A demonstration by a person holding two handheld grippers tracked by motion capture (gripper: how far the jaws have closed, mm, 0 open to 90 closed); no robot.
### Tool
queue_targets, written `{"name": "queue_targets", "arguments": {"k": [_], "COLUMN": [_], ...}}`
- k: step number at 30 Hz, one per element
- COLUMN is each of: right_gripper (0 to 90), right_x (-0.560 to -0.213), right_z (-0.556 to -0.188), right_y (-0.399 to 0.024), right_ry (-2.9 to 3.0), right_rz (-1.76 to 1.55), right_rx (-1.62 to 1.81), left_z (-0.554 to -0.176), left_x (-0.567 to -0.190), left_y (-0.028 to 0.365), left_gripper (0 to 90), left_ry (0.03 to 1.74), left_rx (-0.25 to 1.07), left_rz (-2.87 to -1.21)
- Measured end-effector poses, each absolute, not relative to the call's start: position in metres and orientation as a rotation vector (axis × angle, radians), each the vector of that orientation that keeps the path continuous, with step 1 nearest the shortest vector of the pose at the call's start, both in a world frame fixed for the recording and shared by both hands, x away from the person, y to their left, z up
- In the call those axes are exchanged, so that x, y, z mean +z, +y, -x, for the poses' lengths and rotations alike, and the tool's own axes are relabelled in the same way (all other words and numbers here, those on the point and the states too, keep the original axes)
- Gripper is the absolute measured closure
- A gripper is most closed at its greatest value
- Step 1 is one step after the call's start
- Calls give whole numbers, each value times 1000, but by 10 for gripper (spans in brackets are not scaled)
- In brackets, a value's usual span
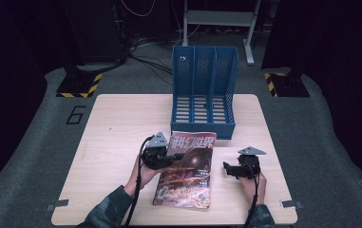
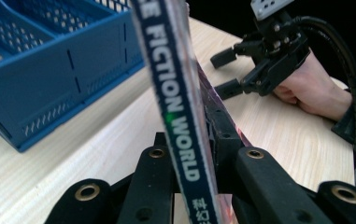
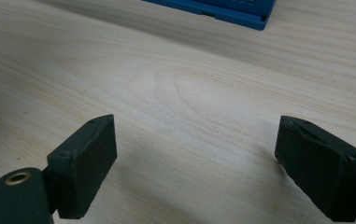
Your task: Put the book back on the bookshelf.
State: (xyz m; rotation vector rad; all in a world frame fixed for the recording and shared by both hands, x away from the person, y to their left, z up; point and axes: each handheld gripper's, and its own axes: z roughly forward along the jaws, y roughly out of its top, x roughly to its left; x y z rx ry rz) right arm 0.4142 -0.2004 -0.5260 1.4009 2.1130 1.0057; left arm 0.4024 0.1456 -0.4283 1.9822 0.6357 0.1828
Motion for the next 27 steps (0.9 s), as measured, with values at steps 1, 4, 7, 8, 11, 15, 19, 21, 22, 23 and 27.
{"name": "queue_targets", "arguments": {"k": [1, 4, 7, 8, 11, 15, 19, 21, 22, 23, 27], "right_gripper": [129, 139, 148, 150, 166, 198, 281, 346, 388, 422, 524], "right_x": [-525, -522, -515, -511, -503, -498, -500, -499, -497, -494, -485], "right_z": [-414, -412, -408, -406, -405, -406, -411, -410, -410, -409, -407], "right_y": [-201, -203, -201, -198, -184, -167, -150, -146, -145, -144, -145], "right_ry": [2115, 2135, 2163, 2173, 2246, 2316, 2414, 2429, 2422, 2413, 2379], "right_rz": [-1404, -1396, -1365, -1358, -1279, -1238, -1165, -1159, -1148, -1146, -1149], "right_rx": [1009, 1114, 1303, 1373, 1490, 1518, 1568, 1590, 1593, 1612, 1611], "left_z": [-402, -401, -401, -401, -402, -402, -401, -400, -400, -400, -401], "left_x": [-427, -423, -422, -422, -422, -421, -418, -417, -417, -416, -412], "left_y": [146, 147, 146, 146, 145, 145, 143, 143, 143, 142, 147], "left_gripper": [823, 831, 834, 834, 834, 834, 835, 834, 834, 834, 835], "left_ry": [628, 608, 603, 602, 602, 592, 578, 570, 570, 562, 570], "left_rx": [191, 191, 209, 211, 206, 206, 186, 191, 191, 190, 187], "left_rz": [-1978, -1972, -1962, -1961, -1960, -1954, -1938, -1940, -1940, -1943, -1918]}}
